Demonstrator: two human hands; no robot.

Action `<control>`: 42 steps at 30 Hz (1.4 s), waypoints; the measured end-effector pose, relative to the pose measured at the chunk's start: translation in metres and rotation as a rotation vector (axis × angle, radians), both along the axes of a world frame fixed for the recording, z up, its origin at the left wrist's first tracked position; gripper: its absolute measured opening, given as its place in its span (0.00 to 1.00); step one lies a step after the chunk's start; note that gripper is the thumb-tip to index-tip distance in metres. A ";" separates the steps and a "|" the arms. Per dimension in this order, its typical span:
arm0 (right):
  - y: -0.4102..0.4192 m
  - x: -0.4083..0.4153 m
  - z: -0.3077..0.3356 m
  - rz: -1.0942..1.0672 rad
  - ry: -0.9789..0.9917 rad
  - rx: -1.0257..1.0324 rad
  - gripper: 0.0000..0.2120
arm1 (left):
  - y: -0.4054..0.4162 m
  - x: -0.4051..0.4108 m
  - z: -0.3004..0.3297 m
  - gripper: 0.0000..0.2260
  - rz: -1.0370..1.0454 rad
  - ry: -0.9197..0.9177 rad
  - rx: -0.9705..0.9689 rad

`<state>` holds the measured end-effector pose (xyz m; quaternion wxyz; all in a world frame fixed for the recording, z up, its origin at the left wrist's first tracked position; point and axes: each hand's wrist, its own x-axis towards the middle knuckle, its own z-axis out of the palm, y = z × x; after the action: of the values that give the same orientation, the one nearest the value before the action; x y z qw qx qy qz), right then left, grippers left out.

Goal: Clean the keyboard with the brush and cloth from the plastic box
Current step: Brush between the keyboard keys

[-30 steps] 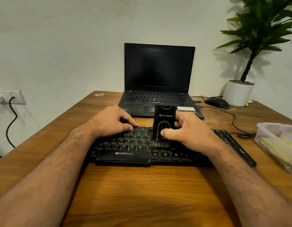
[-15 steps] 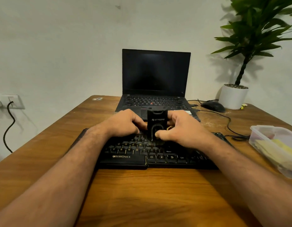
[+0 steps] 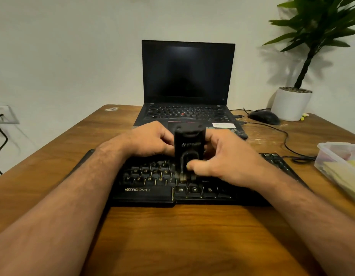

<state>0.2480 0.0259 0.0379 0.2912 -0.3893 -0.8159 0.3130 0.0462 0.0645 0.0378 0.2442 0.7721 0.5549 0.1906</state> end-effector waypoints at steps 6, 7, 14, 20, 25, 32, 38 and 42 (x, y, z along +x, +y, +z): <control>0.005 0.012 0.001 -0.006 0.030 -0.043 0.21 | -0.001 0.003 0.000 0.14 0.023 0.092 0.059; 0.000 0.012 0.002 0.059 0.028 -0.084 0.20 | -0.003 0.004 0.002 0.18 0.027 0.110 0.087; -0.010 0.002 0.004 0.190 0.008 -0.103 0.20 | -0.006 0.005 0.004 0.18 0.004 0.118 0.113; -0.010 0.002 0.005 0.129 -0.011 0.000 0.19 | -0.005 0.004 0.004 0.17 0.003 0.081 0.089; -0.011 -0.003 0.003 0.103 -0.062 0.005 0.17 | 0.001 -0.001 -0.003 0.16 0.053 0.093 0.083; 0.010 0.015 -0.001 -0.127 -0.003 0.028 0.19 | 0.008 -0.007 -0.005 0.06 0.043 0.096 0.046; 0.024 0.021 -0.002 -0.341 0.003 0.049 0.18 | 0.010 -0.012 -0.005 0.04 0.072 0.092 0.057; 0.010 0.028 0.008 -0.068 -0.029 -0.137 0.18 | 0.010 -0.013 -0.007 0.03 0.063 0.097 0.079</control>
<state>0.2758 0.0357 0.0456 0.2625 -0.4404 -0.7829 0.3523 0.0335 0.0747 0.0310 0.1803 0.7717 0.5820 0.1822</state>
